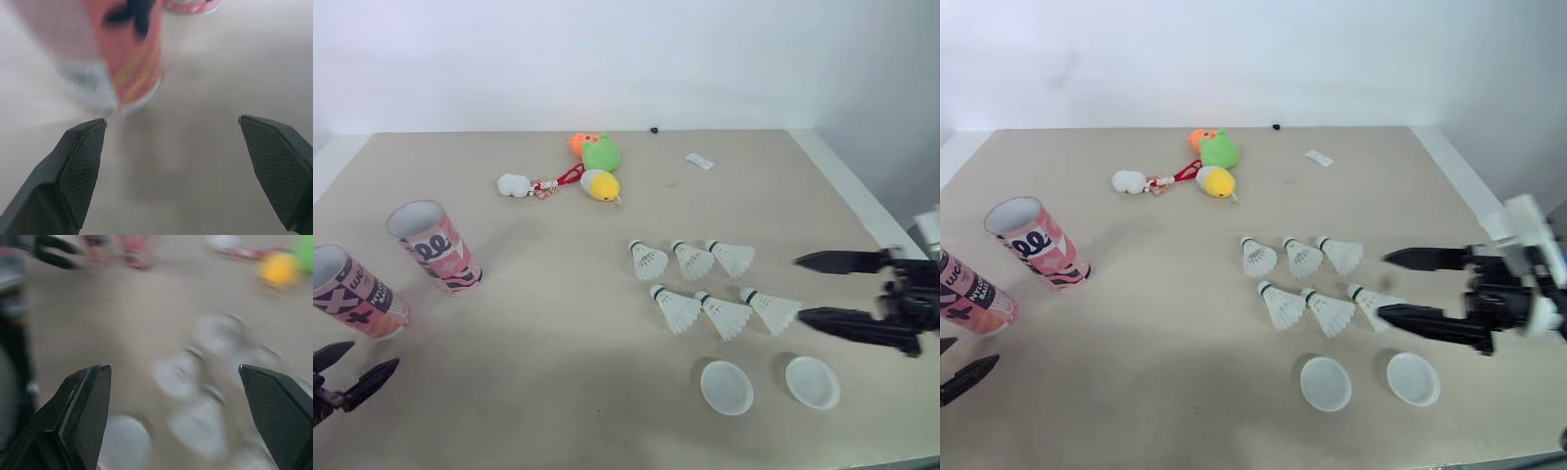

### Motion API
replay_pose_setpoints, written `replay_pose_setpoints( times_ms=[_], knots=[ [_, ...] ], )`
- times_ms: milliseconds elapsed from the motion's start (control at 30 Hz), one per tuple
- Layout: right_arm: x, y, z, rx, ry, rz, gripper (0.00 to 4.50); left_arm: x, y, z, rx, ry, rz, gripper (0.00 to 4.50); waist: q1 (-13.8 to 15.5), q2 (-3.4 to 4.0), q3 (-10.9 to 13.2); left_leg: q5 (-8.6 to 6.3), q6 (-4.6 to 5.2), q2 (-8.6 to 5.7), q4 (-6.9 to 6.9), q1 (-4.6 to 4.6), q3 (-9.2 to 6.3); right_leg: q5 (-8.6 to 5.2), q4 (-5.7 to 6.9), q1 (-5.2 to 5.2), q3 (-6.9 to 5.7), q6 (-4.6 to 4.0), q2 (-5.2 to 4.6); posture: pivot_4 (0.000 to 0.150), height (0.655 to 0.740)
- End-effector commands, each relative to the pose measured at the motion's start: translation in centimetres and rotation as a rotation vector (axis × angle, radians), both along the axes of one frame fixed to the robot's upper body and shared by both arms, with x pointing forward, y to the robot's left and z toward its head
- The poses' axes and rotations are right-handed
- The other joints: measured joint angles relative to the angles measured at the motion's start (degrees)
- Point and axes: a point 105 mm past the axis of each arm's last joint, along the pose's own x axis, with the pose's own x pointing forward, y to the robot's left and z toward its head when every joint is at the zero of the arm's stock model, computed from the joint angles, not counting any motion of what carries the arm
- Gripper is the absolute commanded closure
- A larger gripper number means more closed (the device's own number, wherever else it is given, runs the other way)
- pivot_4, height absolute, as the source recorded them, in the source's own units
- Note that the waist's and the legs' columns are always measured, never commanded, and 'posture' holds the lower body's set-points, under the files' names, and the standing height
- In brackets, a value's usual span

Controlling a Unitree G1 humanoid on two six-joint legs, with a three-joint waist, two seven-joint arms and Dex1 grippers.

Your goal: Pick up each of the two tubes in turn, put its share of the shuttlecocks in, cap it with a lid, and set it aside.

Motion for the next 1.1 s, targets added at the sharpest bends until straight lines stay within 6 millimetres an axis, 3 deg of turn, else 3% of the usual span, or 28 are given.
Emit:
replay_pose_setpoints(
  times_ms=[33,100,200,333,567,767,1100],
  knots=[
    [0.0,2.1,1.0,0.04,-0.036,0.057,0.03,-0.5,1.1,1.7,0.069,-0.078,0.048,0.0,0.3,0.03,0.0,0.0,0.0,-0.06,0.01,-0.04,-0.07,0.0,0.0,-0.08,0.01,-0.01,-0.02,0.15,0.74],
    [0.0,3.8,1.2,0.074,-0.054,0.122,0.03,-0.7,2.3,2.1,0.085,-0.144,0.126,0.0,0.3,0.06,0.0,-0.01,0.01,-0.2,0.0,-0.06,-0.06,-0.03,0.0,-0.14,0.02,0.05,-0.16,0.15,0.74],
    [-0.1,5.8,-0.5,0.046,-0.065,0.198,0.03,-0.2,2.6,1.8,0.026,-0.227,0.213,0.0,0.3,0.03,0.0,-0.03,0.03,-0.22,0.02,-0.16,-0.05,-0.02,0.0,-0.01,0.01,0.07,-0.2,0.15,0.74],
    [1.1,7.2,-1.3,0.126,-0.08,0.189,0.03,0.4,2.4,0.1,0.001,-0.244,0.265,0.0,0.1,-0.06,-0.1,-0.05,0.06,-0.21,0.05,-0.17,-0.03,0.13,0.02,0.0,0.03,0.34,-0.15,0.15,0.74],
    [2.2,7.9,-1.0,0.165,-0.117,0.201,0.03,1.9,1.2,-1.5,-0.035,-0.232,0.238,0.0,0.1,-0.06,-0.1,0.0,0.05,-0.17,0.1,-0.16,-0.04,0.14,0.05,0.0,0.01,0.16,-0.1,0.15,0.74],
    [2.5,8.6,-1.6,0.177,-0.125,0.201,0.03,5.0,0.4,-1.8,-0.029,-0.265,0.206,0.0,0.1,-0.09,-0.1,0.01,0.05,-0.12,0.1,-0.15,-0.06,0.23,0.08,0.01,0.0,0.25,-0.04,0.15,0.74],
    [2.1,9.0,-2.2,0.169,-0.119,0.206,0.03,8.3,1.2,-1.2,-0.01,-0.335,0.219,0.0,0.0,-0.01,-0.2,0.01,0.04,-0.1,0.1,-0.15,-0.05,0.24,0.12,0.0,-0.02,0.26,-0.03,0.15,0.74]
  ],
)
